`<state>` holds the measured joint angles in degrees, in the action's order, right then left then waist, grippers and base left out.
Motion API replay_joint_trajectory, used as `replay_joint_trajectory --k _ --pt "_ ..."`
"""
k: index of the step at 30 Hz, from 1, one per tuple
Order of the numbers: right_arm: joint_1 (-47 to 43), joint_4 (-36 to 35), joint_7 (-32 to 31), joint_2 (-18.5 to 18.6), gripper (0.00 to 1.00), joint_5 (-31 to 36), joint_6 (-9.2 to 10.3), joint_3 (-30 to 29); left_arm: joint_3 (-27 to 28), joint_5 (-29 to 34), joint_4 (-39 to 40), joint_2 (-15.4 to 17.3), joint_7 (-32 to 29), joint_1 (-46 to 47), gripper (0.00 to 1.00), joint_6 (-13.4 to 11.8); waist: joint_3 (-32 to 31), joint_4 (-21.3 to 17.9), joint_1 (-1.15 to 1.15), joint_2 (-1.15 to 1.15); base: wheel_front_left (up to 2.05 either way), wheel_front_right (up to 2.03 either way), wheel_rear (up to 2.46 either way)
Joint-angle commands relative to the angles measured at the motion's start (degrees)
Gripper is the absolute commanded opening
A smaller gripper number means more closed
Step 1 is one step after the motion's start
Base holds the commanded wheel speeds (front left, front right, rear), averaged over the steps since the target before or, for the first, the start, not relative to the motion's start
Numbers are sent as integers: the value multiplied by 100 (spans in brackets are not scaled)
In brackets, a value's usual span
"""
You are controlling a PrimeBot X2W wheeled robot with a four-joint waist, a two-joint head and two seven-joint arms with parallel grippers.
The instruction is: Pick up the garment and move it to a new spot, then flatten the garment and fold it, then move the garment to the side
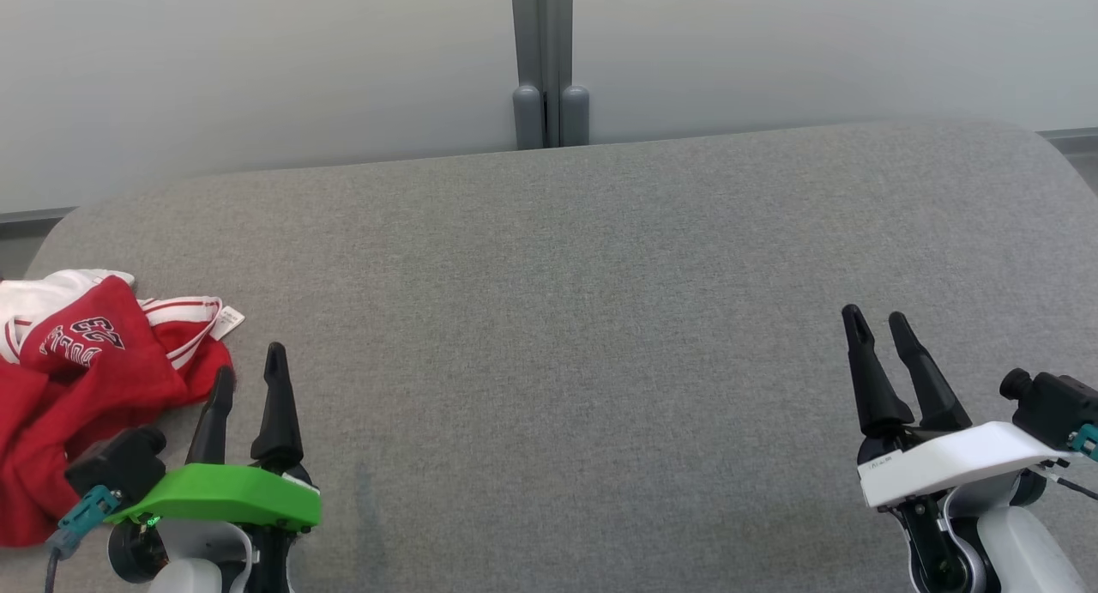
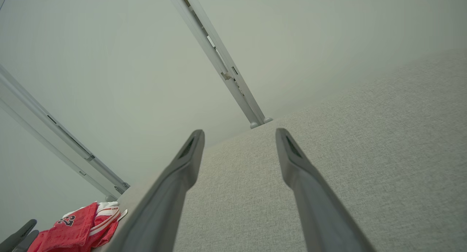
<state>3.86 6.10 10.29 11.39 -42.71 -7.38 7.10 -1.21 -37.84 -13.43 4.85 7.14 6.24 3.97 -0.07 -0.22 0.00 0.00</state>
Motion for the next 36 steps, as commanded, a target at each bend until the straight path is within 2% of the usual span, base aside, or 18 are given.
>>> replay_joint_trajectory --k 1,36 --pt "16 -68 -30 -18 100 213 -14 -71 -9 206 17 72 53 173 100 24 -1 0 0 0 0 0 0" --pt "-172 -61 -280 -573 100 2487 -16 -481 -201 1991 -609 120 537 282 100 99 12 41 0 0 0 0 0"
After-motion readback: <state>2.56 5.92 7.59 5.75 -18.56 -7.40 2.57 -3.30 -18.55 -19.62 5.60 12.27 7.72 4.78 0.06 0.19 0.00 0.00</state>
